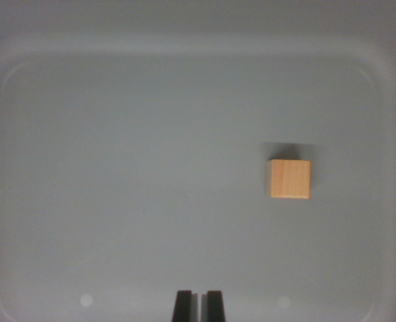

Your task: Push wooden cube

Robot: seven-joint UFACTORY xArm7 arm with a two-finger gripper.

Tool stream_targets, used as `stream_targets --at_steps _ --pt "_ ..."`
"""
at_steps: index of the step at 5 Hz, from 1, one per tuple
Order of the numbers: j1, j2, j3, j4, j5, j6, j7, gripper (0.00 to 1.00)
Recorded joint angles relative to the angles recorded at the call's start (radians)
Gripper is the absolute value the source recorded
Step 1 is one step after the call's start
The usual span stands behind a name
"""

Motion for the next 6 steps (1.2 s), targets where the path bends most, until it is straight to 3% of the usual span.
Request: stream_targets --at_steps 6 --pt "-0.0024 0.007 -0.002 -0.016 0.0003 -0.021 -0.004 0.00"
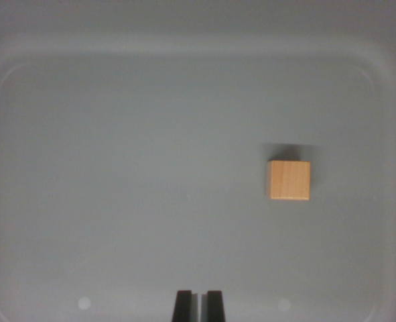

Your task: Push wooden cube

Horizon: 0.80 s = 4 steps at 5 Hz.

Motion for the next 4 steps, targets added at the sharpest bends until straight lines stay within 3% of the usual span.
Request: stream_targets --at_steps 3,4 --pt "-0.0021 0.006 -0.002 -0.014 0.0003 -0.018 -0.004 0.00" --pt "-0.0048 0.013 -0.005 -0.031 0.0006 -0.041 -0.009 0.00"
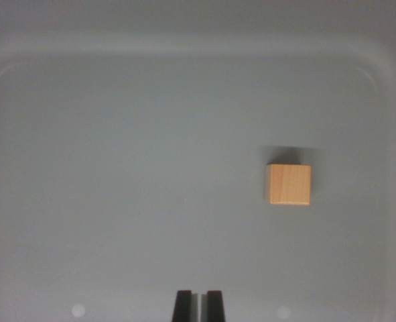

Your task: Push wooden cube

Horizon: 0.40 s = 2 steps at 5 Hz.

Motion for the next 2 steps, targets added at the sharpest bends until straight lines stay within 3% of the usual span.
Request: stream_targets --at_steps 1,2 --pt "0.0000 0.000 0.000 0.000 0.0000 0.000 0.000 0.00" --pt "-0.0032 0.009 -0.003 -0.021 0.0004 -0.028 -0.006 0.00"
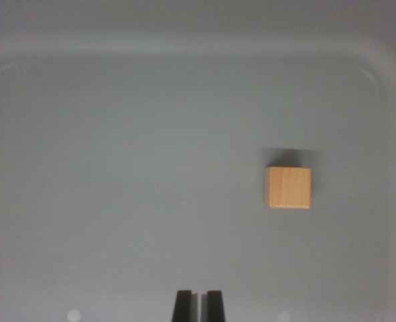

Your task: Push wooden cube

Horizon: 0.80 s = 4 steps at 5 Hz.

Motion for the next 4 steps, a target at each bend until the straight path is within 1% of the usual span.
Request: stream_targets --at_steps 1,2,3,4 --pt "0.0000 0.000 0.000 0.000 0.0000 0.000 0.000 0.00" --pt "-0.0035 0.010 -0.003 -0.023 0.0005 -0.030 -0.006 0.00" --pt "-0.0035 0.010 -0.003 -0.023 0.0005 -0.030 -0.006 0.00" --pt "-0.0075 0.021 -0.007 -0.049 0.0010 -0.065 -0.014 0.00"
